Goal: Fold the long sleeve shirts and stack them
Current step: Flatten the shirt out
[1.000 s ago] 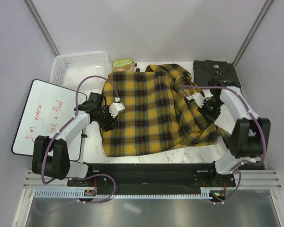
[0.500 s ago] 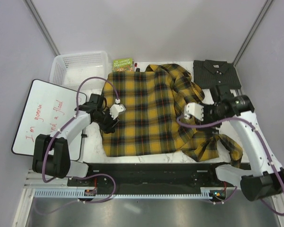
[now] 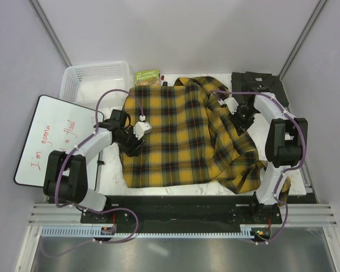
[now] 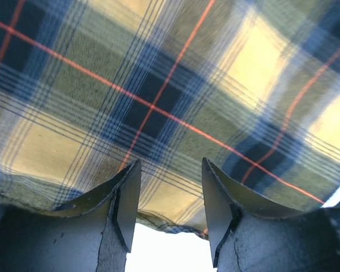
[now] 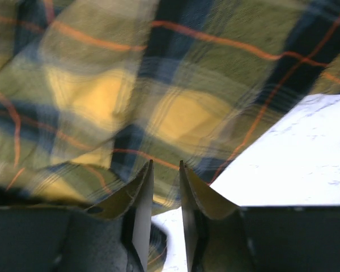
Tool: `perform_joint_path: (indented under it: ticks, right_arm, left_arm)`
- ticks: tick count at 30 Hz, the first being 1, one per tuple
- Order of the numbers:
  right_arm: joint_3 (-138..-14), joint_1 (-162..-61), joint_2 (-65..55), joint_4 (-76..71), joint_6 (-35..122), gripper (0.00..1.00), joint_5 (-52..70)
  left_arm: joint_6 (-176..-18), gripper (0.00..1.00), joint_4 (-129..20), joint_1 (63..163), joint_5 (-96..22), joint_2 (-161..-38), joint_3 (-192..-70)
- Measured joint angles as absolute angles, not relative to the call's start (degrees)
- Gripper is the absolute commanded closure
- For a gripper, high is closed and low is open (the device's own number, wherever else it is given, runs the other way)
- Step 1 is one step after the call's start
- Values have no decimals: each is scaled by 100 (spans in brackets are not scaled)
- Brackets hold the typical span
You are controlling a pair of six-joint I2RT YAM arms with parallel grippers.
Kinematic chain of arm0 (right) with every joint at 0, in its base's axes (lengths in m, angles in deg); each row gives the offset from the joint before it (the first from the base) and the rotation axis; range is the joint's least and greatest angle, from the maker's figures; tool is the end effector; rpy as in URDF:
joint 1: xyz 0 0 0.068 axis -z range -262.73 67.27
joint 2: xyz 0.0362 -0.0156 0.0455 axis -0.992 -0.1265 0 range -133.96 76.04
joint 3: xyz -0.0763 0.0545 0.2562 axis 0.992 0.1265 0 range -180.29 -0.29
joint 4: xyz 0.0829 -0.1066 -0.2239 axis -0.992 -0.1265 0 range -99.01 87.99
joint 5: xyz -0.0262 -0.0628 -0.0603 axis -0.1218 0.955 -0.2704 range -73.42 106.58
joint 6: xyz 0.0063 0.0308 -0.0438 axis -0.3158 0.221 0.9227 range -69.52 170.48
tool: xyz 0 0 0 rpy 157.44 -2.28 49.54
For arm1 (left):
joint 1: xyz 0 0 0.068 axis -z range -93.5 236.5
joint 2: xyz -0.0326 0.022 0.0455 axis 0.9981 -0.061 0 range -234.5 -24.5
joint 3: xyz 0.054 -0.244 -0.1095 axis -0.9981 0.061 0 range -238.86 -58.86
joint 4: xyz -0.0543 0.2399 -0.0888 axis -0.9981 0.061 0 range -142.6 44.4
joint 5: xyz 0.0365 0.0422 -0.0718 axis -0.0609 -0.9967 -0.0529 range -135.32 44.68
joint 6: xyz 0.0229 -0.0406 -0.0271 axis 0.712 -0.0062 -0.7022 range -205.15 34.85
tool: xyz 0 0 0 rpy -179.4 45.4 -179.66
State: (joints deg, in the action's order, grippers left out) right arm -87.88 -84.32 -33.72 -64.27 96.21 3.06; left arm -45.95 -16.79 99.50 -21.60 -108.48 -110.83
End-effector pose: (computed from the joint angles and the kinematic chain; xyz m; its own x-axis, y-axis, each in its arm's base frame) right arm 0.3690 0.0185 0.2170 -0.6589 -0.7147 -0.2345 -0.7470 0.6583 0.0927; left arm 0.2619 -0.0751 0.1983 -0.4756 0.7036 -0.5280 0.8445 0.5332 -0.0502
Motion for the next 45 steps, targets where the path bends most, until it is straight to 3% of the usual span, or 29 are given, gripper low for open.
perform_joint_path:
  ticks: [6, 14, 21, 24, 28, 32, 39, 45]
  right_arm:
    - [-8383, -8458, -3470, -5654, 9315, 72, 761]
    - [-6709, -8600, -2915, -5474, 9645, 73, 1272]
    - [-5577, -8751, -2014, -6124, 10358, 76, 1504]
    - [-5457, -8747, -1372, -6832, 10775, 70, 1425]
    - [-6386, -8550, -985, -7632, 11018, 52, 1032]
    - [-8244, -8102, -1735, -7452, 10570, 42, 673]
    - [-11000, -7354, -3907, -6808, 9398, 44, 302]
    - [-11404, -7103, -4799, -6395, 8843, 46, 391]
  left_arm:
    - [-4660, 53, -1764, 9950, -2756, -11213, -11020]
    - [-4527, 67, -1712, 9950, -3215, -11183, -10589]
    - [-4105, 68, -1202, 9950, -3335, -10669, -10198]
    - [-3797, 64, -413, 9952, -3303, -10311, -10064]
    - [-3670, 57, 310, 9961, -3056, -10075, -10425]
    - [-3808, 52, 192, 9976, -2699, -10118, -11330]
    - [-4238, 51, -608, 9943, -2575, -10713, -12021]
    - [-4387, 50, -979, 9860, -2673, -11198, -12023]
